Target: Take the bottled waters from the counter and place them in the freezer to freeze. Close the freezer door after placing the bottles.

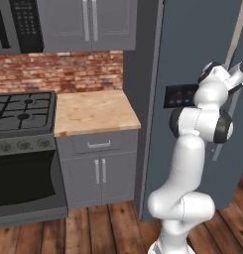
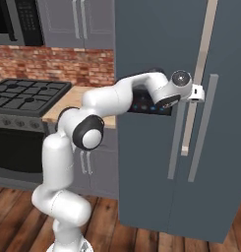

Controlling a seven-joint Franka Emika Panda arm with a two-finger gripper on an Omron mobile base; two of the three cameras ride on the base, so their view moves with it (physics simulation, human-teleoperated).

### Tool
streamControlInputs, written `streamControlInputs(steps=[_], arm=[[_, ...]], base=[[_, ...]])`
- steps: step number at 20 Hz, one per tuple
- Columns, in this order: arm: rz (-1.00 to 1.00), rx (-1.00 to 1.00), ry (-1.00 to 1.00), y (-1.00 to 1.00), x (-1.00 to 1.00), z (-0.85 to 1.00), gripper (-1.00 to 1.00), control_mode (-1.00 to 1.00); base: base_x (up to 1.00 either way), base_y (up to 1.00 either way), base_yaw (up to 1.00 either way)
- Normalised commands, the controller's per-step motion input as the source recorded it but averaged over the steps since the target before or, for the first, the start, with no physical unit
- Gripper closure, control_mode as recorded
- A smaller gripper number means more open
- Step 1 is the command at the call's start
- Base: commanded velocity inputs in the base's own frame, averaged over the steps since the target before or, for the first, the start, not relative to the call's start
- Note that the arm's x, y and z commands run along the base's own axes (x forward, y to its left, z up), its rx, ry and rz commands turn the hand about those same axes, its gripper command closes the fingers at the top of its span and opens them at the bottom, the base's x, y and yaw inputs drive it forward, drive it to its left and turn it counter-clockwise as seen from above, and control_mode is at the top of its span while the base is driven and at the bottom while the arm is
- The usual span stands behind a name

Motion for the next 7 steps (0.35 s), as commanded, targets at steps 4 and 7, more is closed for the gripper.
streamControlInputs(steps=[4, 7], arm=[[0.00, 0.00, 0.00, 0.00, 0.38, 0.00, -1.00, -1.00], [0.00, 0.00, 0.00, 0.00, 0.35, 0.00, -1.00, -1.00]], base=[[0.00, 0.00, 0.00], [0.00, 0.00, 0.00]])
